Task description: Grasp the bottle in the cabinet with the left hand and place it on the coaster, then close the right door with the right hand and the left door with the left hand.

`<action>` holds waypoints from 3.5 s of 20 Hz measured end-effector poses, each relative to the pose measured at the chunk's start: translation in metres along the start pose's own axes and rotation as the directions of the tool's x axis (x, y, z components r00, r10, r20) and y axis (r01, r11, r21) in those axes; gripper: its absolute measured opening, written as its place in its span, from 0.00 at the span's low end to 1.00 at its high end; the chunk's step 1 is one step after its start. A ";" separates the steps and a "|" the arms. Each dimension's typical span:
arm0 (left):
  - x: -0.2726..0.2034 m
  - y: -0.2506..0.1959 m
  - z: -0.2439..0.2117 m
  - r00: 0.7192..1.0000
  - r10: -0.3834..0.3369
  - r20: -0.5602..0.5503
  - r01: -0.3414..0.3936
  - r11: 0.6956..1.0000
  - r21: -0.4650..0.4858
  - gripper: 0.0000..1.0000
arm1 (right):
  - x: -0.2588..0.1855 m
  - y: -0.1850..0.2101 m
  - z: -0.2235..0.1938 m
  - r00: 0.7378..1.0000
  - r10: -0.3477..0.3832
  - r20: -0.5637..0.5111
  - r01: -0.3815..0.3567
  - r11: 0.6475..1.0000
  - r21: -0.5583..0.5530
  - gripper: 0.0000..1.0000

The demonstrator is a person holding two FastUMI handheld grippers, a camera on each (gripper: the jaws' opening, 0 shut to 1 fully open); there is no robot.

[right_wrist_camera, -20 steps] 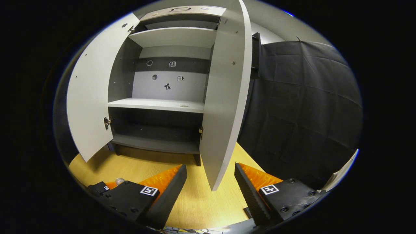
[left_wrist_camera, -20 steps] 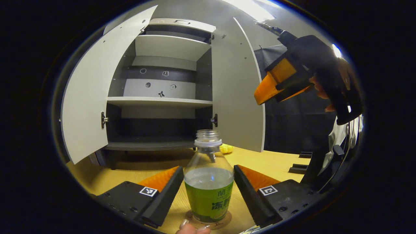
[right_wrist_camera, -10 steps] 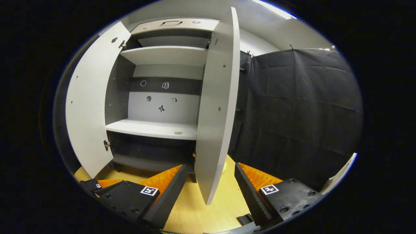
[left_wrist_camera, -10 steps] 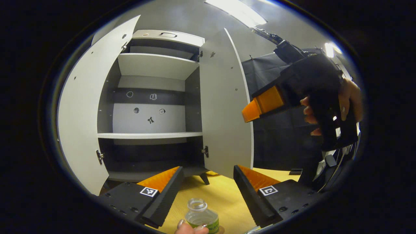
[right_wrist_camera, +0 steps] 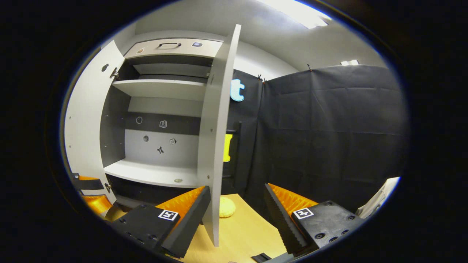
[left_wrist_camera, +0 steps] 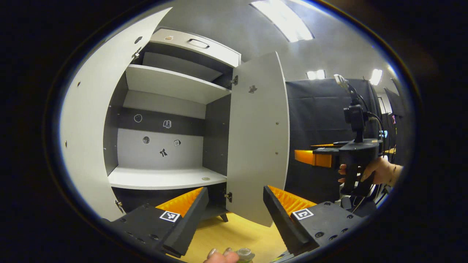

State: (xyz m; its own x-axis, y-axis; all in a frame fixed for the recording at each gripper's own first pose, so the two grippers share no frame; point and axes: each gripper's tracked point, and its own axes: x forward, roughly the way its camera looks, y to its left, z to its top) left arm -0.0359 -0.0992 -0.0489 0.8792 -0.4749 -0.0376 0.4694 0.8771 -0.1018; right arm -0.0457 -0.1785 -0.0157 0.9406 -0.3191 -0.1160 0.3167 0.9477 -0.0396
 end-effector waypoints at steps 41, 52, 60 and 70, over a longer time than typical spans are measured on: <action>-0.211 0.248 0.091 0.683 0.730 0.039 -0.730 0.684 -0.014 0.95 | 0.049 0.218 0.012 0.794 0.605 0.053 -0.605 0.781 0.151 0.90; -0.178 0.233 0.085 0.826 0.563 0.038 -0.562 0.827 -0.017 0.94 | 0.049 0.206 0.004 0.833 0.553 0.035 -0.550 0.819 0.163 0.92; -0.133 0.197 0.079 0.864 0.502 0.035 -0.501 0.865 -0.036 0.95 | 0.056 0.184 0.007 0.807 0.589 0.051 -0.590 0.795 0.141 0.94; -0.015 0.151 0.057 0.915 0.402 0.014 -0.403 0.915 0.016 0.98 | 0.060 0.134 -0.006 0.799 0.601 0.023 -0.600 0.799 -0.040 0.94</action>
State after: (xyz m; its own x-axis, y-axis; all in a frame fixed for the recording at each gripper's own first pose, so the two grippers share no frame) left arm 0.0266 0.0443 -0.0074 0.9949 -0.0807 -0.0612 0.0769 0.9951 -0.0621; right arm 0.0524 -0.0710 -0.0343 0.9445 0.3150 -0.0932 -0.3165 0.9486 -0.0015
